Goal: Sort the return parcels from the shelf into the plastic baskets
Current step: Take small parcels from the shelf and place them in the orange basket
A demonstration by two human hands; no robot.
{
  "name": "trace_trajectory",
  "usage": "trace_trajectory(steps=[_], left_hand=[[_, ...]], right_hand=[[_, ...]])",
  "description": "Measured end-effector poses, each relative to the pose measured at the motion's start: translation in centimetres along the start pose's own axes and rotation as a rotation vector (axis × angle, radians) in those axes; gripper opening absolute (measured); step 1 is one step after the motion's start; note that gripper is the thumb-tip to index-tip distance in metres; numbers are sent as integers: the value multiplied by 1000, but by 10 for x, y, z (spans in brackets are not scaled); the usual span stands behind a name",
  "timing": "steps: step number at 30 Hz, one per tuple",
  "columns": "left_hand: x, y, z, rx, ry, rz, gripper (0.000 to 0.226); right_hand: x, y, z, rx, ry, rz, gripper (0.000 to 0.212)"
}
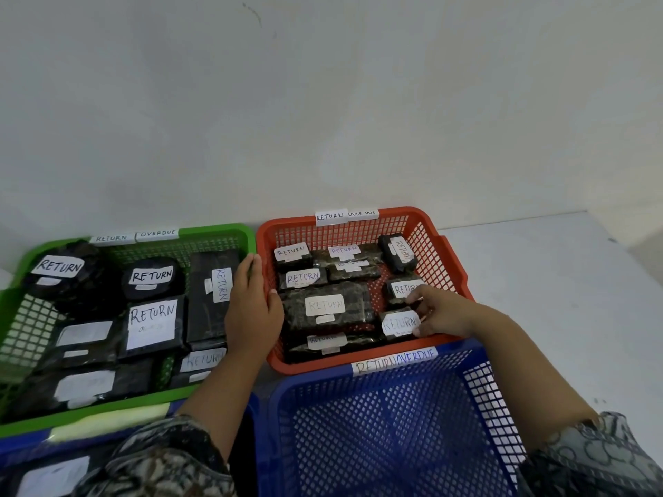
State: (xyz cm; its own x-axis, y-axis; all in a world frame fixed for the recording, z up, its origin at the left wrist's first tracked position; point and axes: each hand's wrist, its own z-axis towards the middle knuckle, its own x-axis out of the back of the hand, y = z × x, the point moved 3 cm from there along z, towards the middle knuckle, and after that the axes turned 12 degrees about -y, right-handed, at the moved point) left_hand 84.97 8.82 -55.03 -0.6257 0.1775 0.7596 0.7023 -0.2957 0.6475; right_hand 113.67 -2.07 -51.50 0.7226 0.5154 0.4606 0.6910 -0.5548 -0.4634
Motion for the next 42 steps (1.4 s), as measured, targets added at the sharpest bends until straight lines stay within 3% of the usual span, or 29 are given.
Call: trace_trajectory(steps=[3,14,21,25,34,40,42], left_hand=[[0,0,0,-4,2,12,60],[1,1,-1,2,0,30,59],[2,1,-1,3,-5,24,59],[2,2,-1,5,5,32,59],[2,4,-1,0,14,19,60],[1,2,-1,-4,23,24,60],[1,2,-1,-5,20,19,60]], right_hand=[[0,3,0,-10,-8,-9,44],[-6,-6,1,3,-47,-7,61],[-9,-13,3,19,27,-46,48],[-12,-16,2,-25,5,-101,60],[-15,-24,3,-41,140,-171,57],[7,-22,-7,-50,284,16,52],[16,-24,-9,-44,377,133,40]])
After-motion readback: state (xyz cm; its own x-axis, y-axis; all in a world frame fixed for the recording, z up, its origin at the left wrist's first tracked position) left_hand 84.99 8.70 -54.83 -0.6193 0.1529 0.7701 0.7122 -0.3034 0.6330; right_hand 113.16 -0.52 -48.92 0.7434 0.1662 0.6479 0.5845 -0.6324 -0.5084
